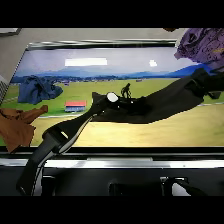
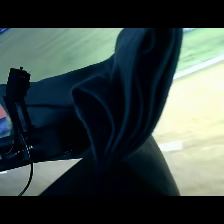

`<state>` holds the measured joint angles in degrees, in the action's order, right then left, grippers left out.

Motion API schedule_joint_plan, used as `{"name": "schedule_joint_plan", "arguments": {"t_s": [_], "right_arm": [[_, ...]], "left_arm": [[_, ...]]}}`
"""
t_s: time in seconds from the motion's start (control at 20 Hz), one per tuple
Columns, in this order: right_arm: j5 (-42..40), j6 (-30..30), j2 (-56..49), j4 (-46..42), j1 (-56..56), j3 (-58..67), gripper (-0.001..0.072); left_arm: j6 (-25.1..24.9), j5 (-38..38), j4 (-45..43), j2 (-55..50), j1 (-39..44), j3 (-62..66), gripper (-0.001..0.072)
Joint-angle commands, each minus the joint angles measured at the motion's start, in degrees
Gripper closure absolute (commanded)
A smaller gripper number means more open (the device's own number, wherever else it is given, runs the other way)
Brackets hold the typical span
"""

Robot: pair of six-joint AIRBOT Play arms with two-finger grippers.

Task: Fold the clothes and pants, and hang the long-sleeved shirts on hangers.

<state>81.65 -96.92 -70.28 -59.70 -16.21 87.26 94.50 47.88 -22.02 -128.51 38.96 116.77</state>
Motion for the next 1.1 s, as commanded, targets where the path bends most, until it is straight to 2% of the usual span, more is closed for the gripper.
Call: {"name": "schedule_joint_plan", "arguments": {"t_s": [0.0,0.25,0.4,0.65,0.85,1.05], "right_arm": [[-5.88,-2.47,-1.07,4.90,6.14,0.02,0.0680],[-16.46,-9.31,-5.40,4.85,22.18,0.02,0.0680],[-21.84,-11.06,-8.90,4.79,30.51,0.02,0.0680],[-29.18,-12.68,-16.63,5.29,39.54,0.02,0.0680],[-34.60,-12.57,-22.32,10.60,43.65,0.02,0.0680],[-36.39,-12.35,-26.82,11.04,46.53,0.02,0.0680]], "left_arm": [[2.10,7.17,-8.57,5.31,-6.25,0.17,0.0693],[8.90,20.61,-31.63,17.14,-16.57,0.17,0.0693],[9.68,27.85,-41.44,24.30,-22.62,0.17,0.0692],[9.68,33.77,-48.09,32.37,-31.52,0.17,0.0692],[9.66,35.34,-48.13,35.15,-36.92,0.17,0.0692],[9.60,36.39,-48.13,35.34,-39.39,0.09,0.0691]]}}
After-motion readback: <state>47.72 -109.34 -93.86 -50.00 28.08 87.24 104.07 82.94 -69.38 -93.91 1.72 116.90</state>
